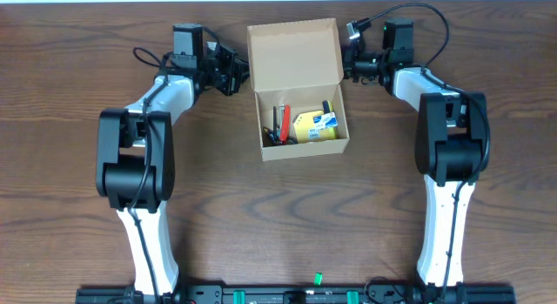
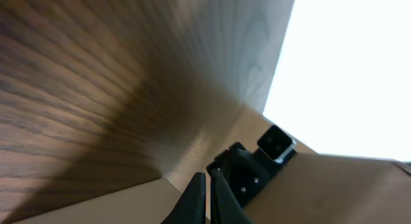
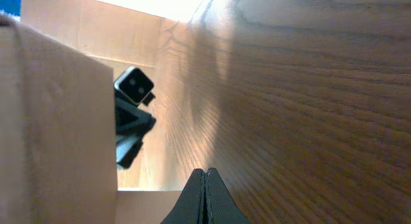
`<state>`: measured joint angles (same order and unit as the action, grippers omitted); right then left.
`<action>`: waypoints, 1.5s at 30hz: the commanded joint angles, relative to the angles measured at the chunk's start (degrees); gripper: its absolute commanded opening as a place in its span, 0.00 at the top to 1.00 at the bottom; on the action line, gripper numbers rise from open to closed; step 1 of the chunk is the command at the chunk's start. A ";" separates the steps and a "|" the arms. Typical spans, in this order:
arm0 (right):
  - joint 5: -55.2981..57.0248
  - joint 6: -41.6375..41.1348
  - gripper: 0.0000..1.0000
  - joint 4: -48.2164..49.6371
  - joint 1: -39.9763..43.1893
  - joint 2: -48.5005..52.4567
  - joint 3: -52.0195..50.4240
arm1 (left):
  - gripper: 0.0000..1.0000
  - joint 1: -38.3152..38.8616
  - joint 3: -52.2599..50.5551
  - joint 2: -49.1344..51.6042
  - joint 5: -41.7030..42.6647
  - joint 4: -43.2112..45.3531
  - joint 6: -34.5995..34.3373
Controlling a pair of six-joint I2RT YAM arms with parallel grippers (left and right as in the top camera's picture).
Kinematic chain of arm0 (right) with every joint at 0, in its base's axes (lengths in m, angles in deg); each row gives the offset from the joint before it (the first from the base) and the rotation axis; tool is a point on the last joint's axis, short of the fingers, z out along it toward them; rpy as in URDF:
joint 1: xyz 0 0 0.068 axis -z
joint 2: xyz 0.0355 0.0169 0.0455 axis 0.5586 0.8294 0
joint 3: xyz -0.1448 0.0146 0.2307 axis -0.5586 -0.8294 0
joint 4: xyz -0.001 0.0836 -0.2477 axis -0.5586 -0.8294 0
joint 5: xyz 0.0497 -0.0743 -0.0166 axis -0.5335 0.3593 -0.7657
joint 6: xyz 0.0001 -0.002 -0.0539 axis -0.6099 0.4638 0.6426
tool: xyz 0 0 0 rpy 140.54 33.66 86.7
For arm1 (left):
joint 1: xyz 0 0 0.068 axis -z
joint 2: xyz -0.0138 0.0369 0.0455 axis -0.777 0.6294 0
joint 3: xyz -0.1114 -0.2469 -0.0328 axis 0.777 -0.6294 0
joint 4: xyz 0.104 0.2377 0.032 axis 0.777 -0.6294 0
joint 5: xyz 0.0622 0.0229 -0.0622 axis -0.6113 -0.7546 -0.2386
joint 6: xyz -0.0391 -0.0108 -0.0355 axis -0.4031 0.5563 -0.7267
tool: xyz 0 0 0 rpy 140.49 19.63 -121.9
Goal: Pack container
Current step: 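Push the lid flap forward with both grippers to close it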
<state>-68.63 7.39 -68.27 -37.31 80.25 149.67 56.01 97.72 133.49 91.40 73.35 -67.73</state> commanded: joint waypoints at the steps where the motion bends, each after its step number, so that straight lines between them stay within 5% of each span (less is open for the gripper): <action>1: -2.78 2.08 0.99 0.13 -0.48 -1.14 1.42 | 0.94 -1.27 3.28 0.85 4.17 0.28 1.51; 21: -4.85 9.46 0.99 -8.50 -1.25 -11.02 1.42 | 0.94 -1.44 6.01 0.83 14.86 0.33 4.79; 35: -2.29 30.14 0.99 -33.81 -1.36 -19.10 1.42 | 0.94 -1.68 9.68 0.83 20.50 1.33 6.01; 45: 10.80 45.62 0.99 -55.84 -4.42 -24.70 1.42 | 0.94 -1.73 9.68 0.83 21.53 1.31 9.94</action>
<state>-62.23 46.73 -122.81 -40.33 58.16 150.48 54.52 106.16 133.49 111.73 74.58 -60.84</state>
